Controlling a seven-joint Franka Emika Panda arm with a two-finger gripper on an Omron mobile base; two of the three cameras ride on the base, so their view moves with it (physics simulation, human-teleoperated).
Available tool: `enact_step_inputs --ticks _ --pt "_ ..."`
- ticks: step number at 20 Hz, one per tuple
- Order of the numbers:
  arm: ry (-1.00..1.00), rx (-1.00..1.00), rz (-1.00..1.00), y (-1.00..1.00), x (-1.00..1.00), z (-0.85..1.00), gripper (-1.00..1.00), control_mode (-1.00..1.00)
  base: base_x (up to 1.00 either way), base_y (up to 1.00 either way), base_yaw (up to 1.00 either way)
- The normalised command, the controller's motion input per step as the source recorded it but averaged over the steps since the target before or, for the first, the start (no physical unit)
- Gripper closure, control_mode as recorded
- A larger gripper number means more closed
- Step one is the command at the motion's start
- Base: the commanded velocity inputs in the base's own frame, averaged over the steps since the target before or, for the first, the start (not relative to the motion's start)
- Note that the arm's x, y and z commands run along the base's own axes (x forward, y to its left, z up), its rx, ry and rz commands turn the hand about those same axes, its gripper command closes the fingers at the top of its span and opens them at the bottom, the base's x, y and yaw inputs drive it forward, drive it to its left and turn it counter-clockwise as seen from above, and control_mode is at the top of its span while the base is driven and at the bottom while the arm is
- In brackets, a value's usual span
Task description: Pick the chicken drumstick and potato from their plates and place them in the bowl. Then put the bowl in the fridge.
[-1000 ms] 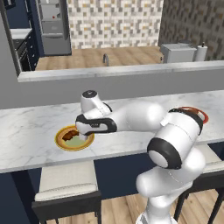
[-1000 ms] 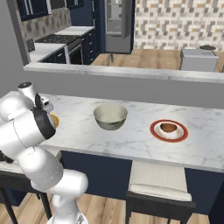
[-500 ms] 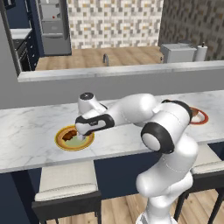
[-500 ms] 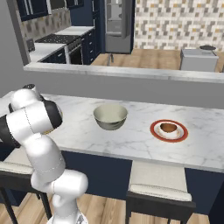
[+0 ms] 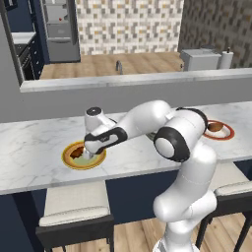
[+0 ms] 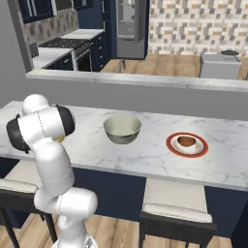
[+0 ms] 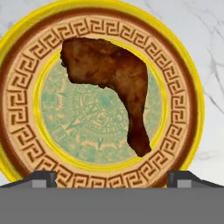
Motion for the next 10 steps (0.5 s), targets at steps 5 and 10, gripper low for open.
enact_step_inputs --ticks 5,10 --pt "0.01 0.0 -0.07 0.04 0.19 -0.17 -1.0 -1.0 0.0 0.0 0.0" --pt "0.02 0.0 -0.06 0.04 0.21 -0.15 -1.0 -1.0 0.0 0.0 0.0"
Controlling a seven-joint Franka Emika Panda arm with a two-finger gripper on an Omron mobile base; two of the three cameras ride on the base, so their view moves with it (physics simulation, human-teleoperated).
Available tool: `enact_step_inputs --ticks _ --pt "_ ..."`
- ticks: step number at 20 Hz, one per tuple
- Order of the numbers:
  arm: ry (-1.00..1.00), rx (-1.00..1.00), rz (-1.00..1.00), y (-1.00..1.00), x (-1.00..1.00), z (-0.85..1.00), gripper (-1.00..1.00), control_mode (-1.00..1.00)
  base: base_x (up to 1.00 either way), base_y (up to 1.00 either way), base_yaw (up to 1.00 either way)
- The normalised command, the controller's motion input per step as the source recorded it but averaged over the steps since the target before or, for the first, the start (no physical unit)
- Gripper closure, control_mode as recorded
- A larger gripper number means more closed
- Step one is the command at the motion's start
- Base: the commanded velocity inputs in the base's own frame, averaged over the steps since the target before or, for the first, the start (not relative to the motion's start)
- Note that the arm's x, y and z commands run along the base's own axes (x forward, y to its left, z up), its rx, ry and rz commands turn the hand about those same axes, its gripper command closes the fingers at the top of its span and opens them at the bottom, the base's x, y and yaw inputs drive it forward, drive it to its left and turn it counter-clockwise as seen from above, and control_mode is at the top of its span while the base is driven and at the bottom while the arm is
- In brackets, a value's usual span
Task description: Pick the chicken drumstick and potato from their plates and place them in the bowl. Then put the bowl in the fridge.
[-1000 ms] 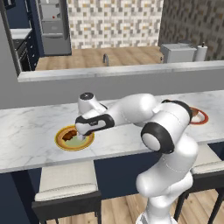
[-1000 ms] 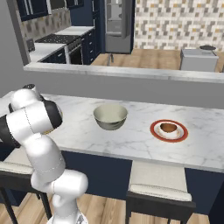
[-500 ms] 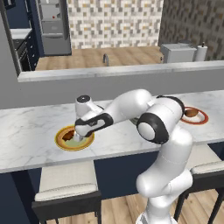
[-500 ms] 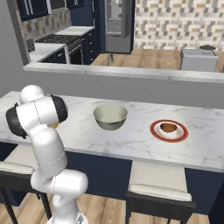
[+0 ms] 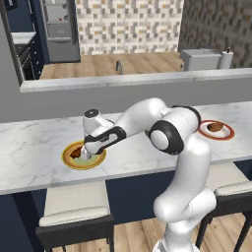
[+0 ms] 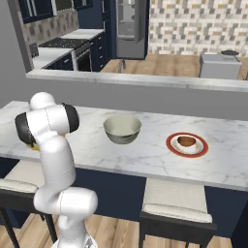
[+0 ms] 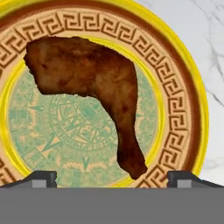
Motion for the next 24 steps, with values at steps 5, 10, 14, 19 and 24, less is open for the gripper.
enact_step_inputs --ticks 5,10,14,19,24 --pt "0.09 0.0 -0.01 0.05 0.25 -0.14 -1.0 -1.0 0.0 0.0 0.0" --pt "0.11 0.0 0.0 0.03 0.23 -0.11 -1.0 -1.0 0.0 0.0 0.0" --pt "0.09 0.0 0.0 0.02 0.21 -0.11 -1.0 -1.0 0.0 0.0 0.0" --pt "0.02 0.0 0.0 0.04 0.1 -0.12 -1.0 -1.0 0.0 0.0 0.0" --pt "-0.01 0.0 0.0 0.11 -0.08 -0.24 1.0 -1.0 0.0 0.0 0.0"
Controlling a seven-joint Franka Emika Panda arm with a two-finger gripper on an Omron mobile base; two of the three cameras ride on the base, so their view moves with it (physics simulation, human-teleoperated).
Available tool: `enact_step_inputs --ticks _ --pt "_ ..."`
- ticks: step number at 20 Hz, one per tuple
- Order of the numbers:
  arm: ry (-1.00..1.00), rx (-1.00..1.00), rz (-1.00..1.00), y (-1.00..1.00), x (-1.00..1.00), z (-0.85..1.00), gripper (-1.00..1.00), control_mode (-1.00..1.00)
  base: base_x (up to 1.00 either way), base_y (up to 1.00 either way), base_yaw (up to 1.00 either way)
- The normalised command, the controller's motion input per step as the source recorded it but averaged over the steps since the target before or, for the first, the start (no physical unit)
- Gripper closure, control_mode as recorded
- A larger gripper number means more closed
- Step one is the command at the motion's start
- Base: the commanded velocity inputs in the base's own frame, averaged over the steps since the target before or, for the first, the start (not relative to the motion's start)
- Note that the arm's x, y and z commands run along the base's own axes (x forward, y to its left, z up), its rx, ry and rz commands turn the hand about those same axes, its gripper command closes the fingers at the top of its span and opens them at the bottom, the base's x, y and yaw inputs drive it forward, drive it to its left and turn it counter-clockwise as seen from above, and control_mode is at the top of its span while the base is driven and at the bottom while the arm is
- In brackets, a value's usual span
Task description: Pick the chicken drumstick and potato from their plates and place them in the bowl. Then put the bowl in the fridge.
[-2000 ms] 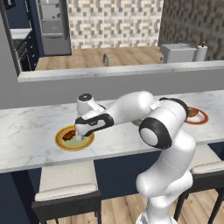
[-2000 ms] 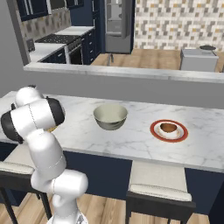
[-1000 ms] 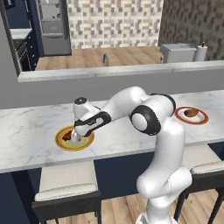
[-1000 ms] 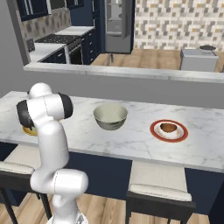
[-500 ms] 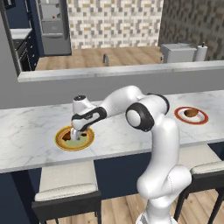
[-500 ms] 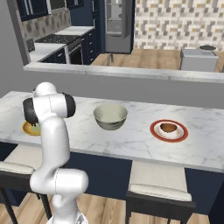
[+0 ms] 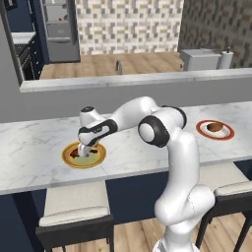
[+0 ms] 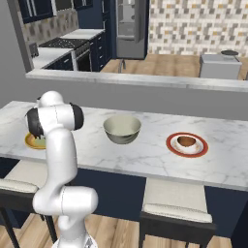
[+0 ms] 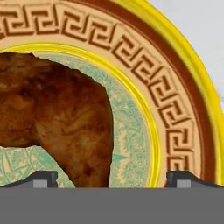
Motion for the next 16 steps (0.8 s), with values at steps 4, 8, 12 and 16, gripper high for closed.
enact_step_inputs --ticks 4,8,12,16 --pt "-0.04 0.0 0.0 0.08 -0.2 -0.31 1.0 -1.0 0.0 0.0 0.0" --pt "-0.01 0.0 0.0 0.0 -0.18 -0.26 1.0 -1.0 0.0 0.0 0.0" --pt "0.0 0.0 0.0 0.0 -0.19 -0.07 1.0 -1.0 0.0 0.0 0.0" --pt "0.0 0.0 0.0 -0.02 -0.11 0.28 1.0 -1.0 0.0 0.0 0.0"
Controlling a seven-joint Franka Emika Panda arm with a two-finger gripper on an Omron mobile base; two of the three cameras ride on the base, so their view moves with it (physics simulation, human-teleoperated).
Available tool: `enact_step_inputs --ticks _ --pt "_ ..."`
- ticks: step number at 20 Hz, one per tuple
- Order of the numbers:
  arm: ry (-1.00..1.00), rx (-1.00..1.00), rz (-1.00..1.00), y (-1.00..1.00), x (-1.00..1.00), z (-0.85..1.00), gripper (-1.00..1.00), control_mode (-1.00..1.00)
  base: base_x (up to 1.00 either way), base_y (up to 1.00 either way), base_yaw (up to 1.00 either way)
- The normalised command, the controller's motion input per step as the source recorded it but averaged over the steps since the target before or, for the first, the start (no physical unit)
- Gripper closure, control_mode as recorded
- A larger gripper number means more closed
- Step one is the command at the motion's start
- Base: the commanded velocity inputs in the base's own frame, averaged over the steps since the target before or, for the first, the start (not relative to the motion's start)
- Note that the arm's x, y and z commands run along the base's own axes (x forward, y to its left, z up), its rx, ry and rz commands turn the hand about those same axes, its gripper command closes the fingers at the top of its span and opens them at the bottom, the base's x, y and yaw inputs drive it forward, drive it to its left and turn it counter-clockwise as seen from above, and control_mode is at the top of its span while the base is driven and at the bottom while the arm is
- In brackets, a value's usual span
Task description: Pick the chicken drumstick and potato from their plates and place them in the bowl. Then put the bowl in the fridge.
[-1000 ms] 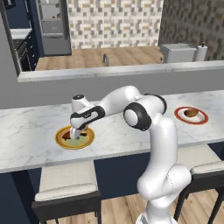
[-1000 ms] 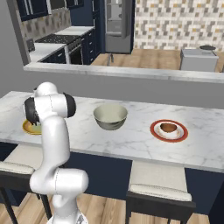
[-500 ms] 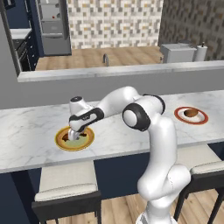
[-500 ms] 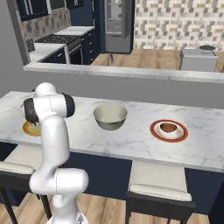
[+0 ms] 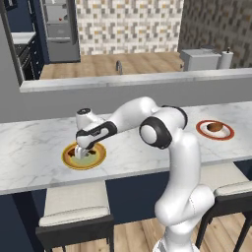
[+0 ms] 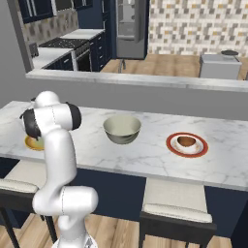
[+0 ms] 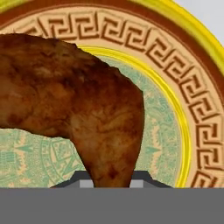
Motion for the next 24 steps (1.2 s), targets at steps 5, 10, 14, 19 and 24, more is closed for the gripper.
enact_step_inputs --ticks 5,10,14,19,24 --pt "-0.04 0.02 0.0 -0.16 -0.14 0.35 1.0 -1.0 0.0 0.0 0.0" --pt "-0.09 0.06 0.01 -0.35 -0.19 0.39 1.0 -1.0 0.0 0.0 0.0" --pt "-0.1 0.01 0.0 -0.41 -0.19 0.38 1.0 -1.0 0.0 0.0 0.0" --pt "-0.03 0.05 0.0 -0.38 -0.06 0.38 1.0 -1.0 0.0 0.0 0.0" --pt "-0.02 0.01 -0.02 -0.45 -0.07 0.45 1.0 -1.0 0.0 0.0 0.0"
